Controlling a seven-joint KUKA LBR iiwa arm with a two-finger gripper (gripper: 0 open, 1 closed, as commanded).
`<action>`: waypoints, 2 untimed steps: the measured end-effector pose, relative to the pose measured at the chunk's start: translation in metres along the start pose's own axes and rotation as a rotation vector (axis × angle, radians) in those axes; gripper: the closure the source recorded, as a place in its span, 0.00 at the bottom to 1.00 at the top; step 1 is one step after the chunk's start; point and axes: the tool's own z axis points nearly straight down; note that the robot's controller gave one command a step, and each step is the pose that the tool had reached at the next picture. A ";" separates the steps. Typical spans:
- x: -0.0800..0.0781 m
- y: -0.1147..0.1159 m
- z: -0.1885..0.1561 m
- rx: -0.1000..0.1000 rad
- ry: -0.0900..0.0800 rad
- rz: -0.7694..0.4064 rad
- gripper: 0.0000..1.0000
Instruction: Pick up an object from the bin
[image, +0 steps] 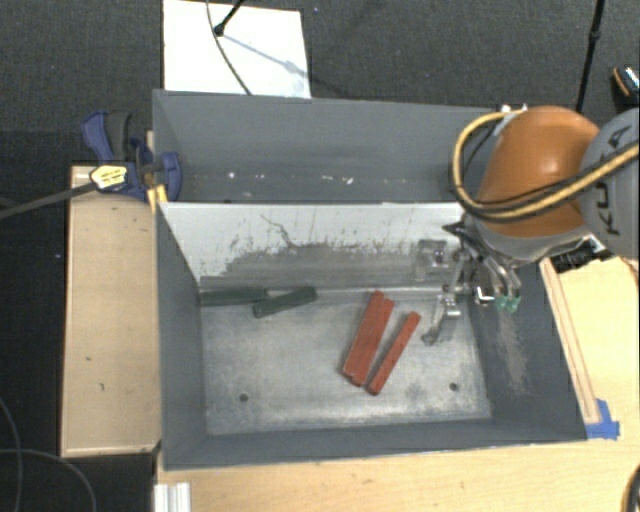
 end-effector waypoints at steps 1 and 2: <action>0.028 0.037 0.125 0.001 -0.005 -0.124 0.00; 0.025 0.037 0.120 0.001 -0.012 -0.123 1.00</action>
Offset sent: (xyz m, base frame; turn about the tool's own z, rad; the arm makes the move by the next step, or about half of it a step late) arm -0.0277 0.0374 -0.1226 -0.1288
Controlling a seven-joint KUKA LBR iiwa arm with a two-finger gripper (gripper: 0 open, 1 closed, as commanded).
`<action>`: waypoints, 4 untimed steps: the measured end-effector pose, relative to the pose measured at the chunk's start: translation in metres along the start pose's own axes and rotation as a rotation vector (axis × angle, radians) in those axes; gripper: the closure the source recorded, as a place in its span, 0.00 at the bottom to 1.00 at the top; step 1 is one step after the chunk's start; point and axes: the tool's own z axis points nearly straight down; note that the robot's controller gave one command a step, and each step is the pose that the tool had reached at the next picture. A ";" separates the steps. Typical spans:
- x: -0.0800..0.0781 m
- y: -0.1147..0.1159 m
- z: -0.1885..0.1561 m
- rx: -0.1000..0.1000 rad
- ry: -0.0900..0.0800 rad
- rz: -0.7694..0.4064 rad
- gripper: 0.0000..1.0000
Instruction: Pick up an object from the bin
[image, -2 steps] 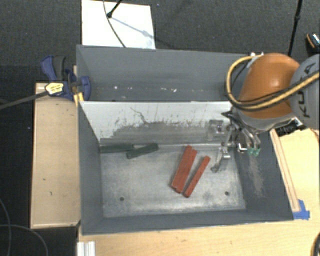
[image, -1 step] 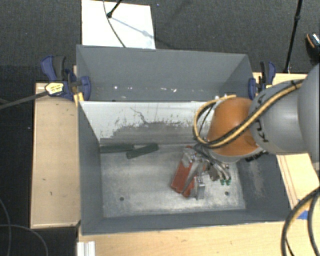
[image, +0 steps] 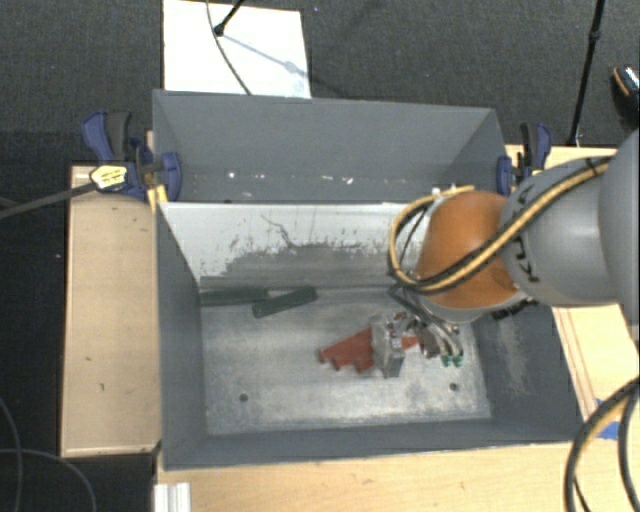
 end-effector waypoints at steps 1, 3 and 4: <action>0.001 0.000 0.002 0.000 0.003 -0.001 0.00; -0.038 0.025 -0.002 -0.002 0.008 -0.232 1.00; -0.019 0.005 -0.150 0.001 -0.003 -0.261 1.00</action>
Offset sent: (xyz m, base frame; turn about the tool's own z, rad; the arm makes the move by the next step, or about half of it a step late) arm 0.0000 0.0000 0.0000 0.0000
